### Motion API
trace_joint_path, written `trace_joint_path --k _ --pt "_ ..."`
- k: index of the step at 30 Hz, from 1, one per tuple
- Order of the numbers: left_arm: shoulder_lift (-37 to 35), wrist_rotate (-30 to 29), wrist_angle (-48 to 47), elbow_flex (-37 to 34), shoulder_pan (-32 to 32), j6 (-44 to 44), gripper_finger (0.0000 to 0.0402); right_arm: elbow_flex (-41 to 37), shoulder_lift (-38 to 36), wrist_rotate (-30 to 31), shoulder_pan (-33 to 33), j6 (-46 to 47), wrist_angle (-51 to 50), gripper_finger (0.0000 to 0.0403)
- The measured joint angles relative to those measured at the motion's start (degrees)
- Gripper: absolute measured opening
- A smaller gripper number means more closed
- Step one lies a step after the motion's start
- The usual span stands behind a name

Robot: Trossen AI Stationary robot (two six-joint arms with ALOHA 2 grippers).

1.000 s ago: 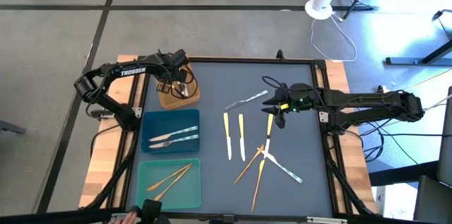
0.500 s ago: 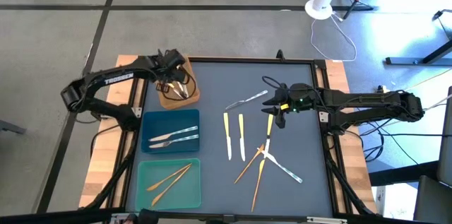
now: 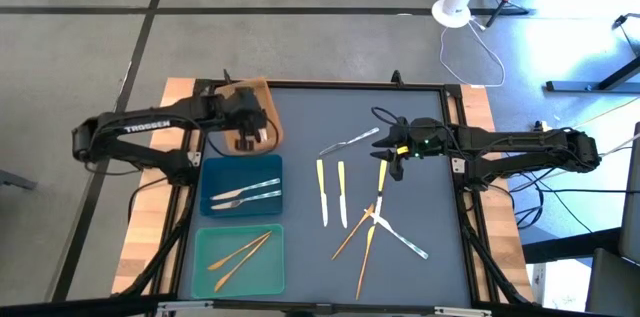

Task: Sort silverware by color (type)
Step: Put the gold knife into the green bin

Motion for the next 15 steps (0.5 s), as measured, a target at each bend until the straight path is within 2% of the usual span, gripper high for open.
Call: trace_joint_path --k 15 --pt "-0.13 0.22 1.09 0.0 -15.0 -15.55 0.0124 0.0 0.0 -0.82 0.0 0.0 0.04 0.0129"
